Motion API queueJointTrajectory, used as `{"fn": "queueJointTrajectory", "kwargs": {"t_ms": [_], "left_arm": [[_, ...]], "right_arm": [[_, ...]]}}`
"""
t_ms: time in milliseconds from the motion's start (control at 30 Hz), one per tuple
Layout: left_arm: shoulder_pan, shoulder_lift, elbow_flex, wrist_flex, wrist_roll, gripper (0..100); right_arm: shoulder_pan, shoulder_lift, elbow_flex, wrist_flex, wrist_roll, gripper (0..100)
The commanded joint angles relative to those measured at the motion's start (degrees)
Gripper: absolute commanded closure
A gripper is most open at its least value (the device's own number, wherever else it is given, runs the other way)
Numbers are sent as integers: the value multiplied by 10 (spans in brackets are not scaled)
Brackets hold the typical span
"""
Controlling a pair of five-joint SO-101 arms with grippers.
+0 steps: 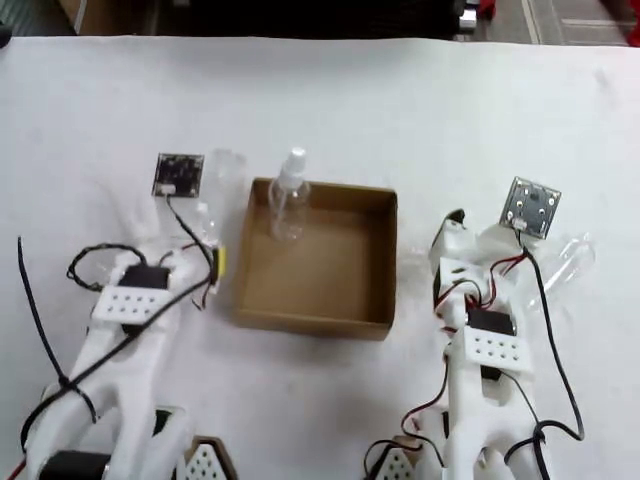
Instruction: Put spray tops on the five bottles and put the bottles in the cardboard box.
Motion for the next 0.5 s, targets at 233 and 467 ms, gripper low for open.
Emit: {"fn": "queueJointTrajectory", "kwargs": {"t_ms": [233,467], "left_arm": [[1,-167,57,-14,-7,925],[1,-327,129,-13,-7,925]], "right_arm": [[1,0,-5,-9,3,765],[1,0,-5,-11,3,765]]}}
